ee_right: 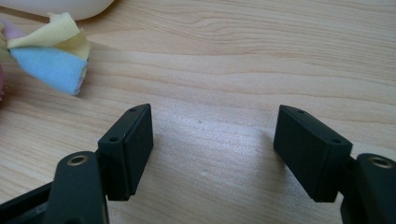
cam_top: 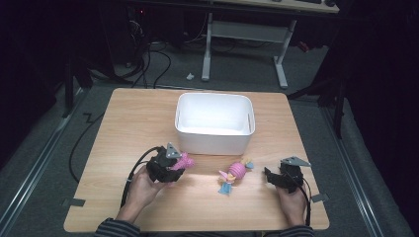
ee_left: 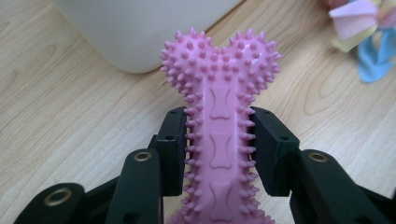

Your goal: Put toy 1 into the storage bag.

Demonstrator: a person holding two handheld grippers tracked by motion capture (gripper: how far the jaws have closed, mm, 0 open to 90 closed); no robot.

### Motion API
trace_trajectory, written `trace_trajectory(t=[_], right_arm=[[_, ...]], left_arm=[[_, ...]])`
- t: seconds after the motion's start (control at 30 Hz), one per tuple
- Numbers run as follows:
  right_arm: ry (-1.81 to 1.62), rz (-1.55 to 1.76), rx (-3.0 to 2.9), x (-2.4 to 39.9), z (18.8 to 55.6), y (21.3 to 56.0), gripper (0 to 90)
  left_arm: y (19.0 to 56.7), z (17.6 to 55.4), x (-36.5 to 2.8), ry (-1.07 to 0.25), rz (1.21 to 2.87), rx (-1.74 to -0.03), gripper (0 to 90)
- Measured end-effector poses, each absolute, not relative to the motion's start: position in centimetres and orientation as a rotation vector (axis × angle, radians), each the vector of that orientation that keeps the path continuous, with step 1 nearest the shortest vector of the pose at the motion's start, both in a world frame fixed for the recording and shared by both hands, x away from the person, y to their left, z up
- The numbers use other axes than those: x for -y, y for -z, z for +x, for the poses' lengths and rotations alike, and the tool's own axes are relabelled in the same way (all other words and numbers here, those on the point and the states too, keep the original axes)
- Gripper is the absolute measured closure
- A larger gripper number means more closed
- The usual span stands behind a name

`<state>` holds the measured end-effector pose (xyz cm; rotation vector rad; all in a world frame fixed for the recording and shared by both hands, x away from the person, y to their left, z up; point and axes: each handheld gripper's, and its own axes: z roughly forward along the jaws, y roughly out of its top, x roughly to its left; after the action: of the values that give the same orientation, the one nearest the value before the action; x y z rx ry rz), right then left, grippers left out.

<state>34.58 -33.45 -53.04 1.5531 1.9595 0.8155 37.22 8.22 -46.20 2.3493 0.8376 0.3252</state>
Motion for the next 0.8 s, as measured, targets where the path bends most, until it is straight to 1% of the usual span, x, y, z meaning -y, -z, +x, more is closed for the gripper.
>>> trace_trajectory(t=[0.17,0.27,0.3,0.33,0.57,0.8], right_arm=[[-0.815,1.553,-1.96,33.4,34.6,53.0,28.6],[-0.816,1.553,-1.96,33.4,34.6,53.0,28.6],[-0.816,1.553,-1.96,33.4,34.6,53.0,28.6],[-0.816,1.553,-1.96,33.4,34.6,53.0,28.6],[-0.816,1.553,-1.96,33.4,34.6,53.0,28.6],[-0.816,1.553,-1.959,33.4,34.6,53.0,28.6]], left_arm=[[45.3,37.1,-8.3,-0.337,2.339,-0.825,58.6],[43.7,36.9,-8.4,-0.341,2.315,-0.809,58.7],[43.7,36.9,-8.4,-0.341,2.315,-0.809,58.7],[43.1,36.9,-8.5,-0.325,2.313,-0.793,58.7],[41.4,36.7,-8.3,-0.336,2.338,-0.752,58.8],[39.0,37.3,-8.1,-0.323,2.309,-0.712,58.7]])
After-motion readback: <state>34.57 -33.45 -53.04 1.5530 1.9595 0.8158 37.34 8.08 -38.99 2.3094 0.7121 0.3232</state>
